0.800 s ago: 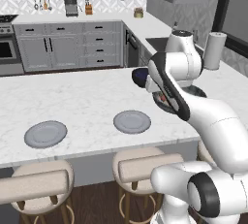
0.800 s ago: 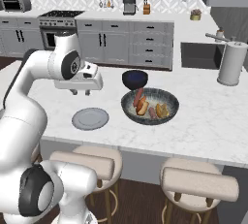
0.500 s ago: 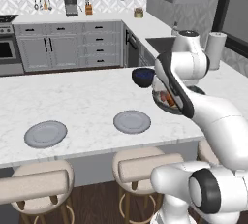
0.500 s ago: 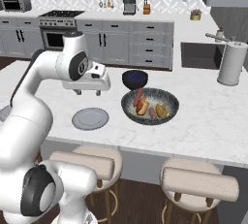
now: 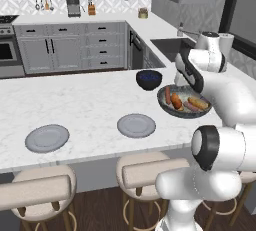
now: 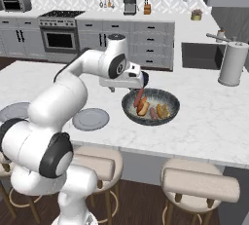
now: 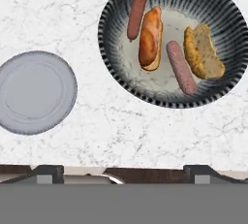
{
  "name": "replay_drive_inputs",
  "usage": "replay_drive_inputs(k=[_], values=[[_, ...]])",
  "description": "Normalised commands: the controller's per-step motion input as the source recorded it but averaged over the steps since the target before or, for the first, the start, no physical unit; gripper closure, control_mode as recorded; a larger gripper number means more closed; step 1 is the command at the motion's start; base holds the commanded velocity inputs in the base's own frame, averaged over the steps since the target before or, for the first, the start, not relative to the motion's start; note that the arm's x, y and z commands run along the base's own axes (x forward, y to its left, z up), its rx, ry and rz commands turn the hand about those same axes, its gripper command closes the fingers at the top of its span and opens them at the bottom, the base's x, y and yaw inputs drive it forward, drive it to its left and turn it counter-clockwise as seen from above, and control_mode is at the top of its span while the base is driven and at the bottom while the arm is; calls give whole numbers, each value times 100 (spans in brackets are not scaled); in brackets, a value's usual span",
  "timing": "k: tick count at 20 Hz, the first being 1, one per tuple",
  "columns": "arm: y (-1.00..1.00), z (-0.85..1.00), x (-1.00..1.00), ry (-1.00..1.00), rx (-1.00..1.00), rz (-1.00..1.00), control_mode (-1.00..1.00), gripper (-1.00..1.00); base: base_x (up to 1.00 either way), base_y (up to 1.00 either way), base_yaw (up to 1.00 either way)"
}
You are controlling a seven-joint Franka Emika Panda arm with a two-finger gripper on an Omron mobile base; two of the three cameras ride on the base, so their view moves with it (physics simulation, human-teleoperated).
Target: Place one bun and one sausage from the bowl on each plate.
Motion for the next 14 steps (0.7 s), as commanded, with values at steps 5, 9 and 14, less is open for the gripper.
replay_drive_inputs(k=[5,9,14], values=[[-50,-63,84,1,5,0,-100,-100,0,0,0],[-12,-78,85,1,4,0,-100,-100,0,0,0],[-4,-71,73,5,2,0,-100,-100,0,0,0]])
